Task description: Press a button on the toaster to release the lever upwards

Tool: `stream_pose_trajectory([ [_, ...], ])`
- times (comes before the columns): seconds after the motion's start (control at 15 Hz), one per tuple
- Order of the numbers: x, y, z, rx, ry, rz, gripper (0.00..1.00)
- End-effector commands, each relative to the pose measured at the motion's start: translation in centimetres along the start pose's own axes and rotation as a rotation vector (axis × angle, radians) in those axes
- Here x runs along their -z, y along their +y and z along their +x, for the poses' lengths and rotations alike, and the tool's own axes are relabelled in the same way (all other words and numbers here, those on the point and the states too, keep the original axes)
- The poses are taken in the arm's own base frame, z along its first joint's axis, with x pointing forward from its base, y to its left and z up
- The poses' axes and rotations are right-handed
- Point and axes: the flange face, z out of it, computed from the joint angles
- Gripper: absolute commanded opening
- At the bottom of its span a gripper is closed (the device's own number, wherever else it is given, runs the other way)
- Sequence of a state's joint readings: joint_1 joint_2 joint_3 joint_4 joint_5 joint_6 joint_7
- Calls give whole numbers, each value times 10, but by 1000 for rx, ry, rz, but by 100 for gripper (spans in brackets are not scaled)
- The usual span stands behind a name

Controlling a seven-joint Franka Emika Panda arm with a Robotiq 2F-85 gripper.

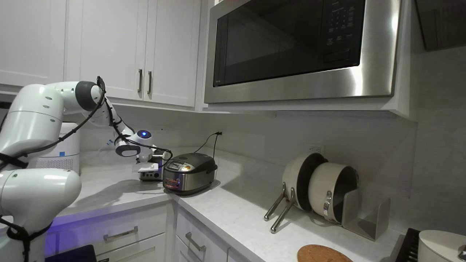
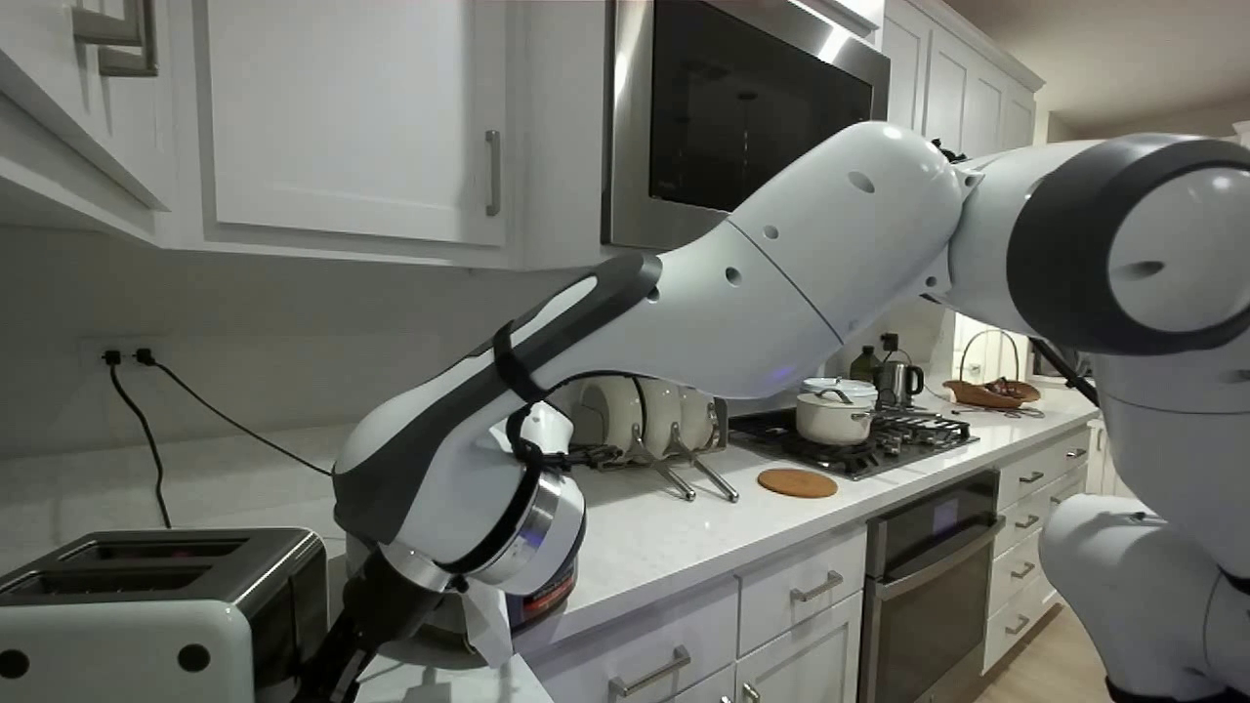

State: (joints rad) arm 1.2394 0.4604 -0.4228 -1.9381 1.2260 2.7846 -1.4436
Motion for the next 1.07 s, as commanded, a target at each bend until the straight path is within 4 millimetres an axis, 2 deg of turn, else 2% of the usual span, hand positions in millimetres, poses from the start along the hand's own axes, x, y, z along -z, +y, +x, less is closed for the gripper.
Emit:
stream_pose_trajectory([
  [0.0, -9, 7, 1, -27, -9, 37, 0],
  [0.33, -19, 9, -1, -36, -49, 44, 0],
  [1.0, -15, 13, 4, -54, -66, 16, 0],
])
